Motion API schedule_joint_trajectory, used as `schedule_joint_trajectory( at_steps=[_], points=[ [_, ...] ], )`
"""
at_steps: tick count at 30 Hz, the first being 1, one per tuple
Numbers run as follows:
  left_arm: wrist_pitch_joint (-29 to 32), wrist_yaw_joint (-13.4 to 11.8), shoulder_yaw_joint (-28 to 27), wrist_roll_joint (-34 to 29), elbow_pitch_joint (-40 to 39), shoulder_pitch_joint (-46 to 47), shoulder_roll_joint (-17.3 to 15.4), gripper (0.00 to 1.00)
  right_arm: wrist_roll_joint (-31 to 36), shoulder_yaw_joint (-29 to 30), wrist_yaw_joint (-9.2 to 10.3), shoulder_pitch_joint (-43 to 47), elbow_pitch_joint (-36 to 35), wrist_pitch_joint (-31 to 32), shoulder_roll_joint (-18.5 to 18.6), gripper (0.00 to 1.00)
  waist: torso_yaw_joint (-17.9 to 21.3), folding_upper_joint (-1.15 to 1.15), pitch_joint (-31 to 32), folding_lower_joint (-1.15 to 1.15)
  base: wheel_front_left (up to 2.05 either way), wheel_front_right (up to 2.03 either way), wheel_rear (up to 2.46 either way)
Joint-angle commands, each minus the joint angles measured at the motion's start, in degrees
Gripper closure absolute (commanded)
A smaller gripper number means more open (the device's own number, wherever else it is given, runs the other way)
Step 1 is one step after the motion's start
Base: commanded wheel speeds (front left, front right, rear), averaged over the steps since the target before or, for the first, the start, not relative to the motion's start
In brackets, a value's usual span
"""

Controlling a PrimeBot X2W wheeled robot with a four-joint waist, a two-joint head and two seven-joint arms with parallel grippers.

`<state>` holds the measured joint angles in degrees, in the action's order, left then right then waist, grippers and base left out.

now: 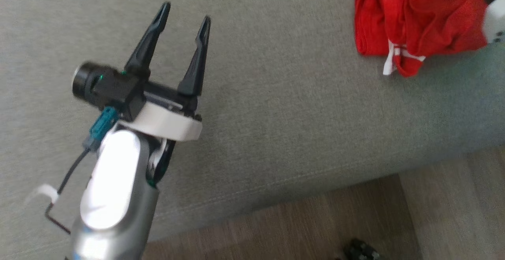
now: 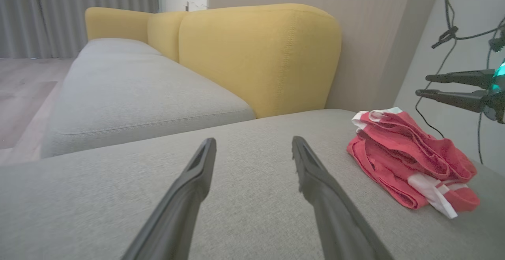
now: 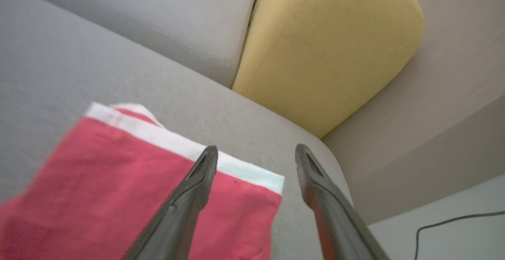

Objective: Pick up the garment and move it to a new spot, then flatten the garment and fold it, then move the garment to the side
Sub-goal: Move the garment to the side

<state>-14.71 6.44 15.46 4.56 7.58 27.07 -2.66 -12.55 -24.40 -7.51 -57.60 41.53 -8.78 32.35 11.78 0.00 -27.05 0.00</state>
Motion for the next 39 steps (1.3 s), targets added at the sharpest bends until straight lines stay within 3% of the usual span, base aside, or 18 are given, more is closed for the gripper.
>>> schedule_joint_trajectory(
  at_steps=[1,12,20,24,30,39],
  points=[
    [-0.29,-0.7,-2.1,0.69,-2.09,-1.49,-0.33,0.0,0.46,1.63,0.02,2.76,-2.92,-1.22,-1.06,0.0,-2.48,0.0,3.84,0.0,0.0,0.0,0.0],
    [-0.29,-5.22,-2.63,5.52,-4.09,-9.59,-0.23,0.0,1.55,10.67,0.02,15.72,-13.36,-4.62,-13.74,0.0,-10.13,0.0,14.7,0.0,0.0,0.0,0.0],
    [-0.29,-6.41,-3.67,6.27,-5.31,-17.14,-0.22,0.0,5.21,16.34,0.02,28.47,-18.09,-6.04,-21.95,0.0,-12.65,0.0,19.83,0.0,0.0,0.0,0.0],
    [-0.29,-6.9,-4.23,6.66,-5.52,-19.43,-0.22,0.0,7.2,18.51,0.02,33.4,-20.62,-6.17,-24.83,0.0,-13.11,0.0,21.45,0.0,0.0,0.0,0.0],
    [-0.29,-6.73,-3.87,6.99,-5.68,-23.64,-0.22,0.0,10.64,22.7,0.02,44.12,-30.42,-6.2,-29.0,0.0,-13.34,0.0,24.26,0.0,0.0,0.0,0.0],
    [-0.29,-8.13,-4.46,8.44,-6.12,-26.85,-0.22,0.0,8.62,21.78,0.02,51.56,-33.83,-6.21,-29.45,0.0,-13.51,0.0,26.0,0.0,0.0,0.0,0.0]
  ],
)
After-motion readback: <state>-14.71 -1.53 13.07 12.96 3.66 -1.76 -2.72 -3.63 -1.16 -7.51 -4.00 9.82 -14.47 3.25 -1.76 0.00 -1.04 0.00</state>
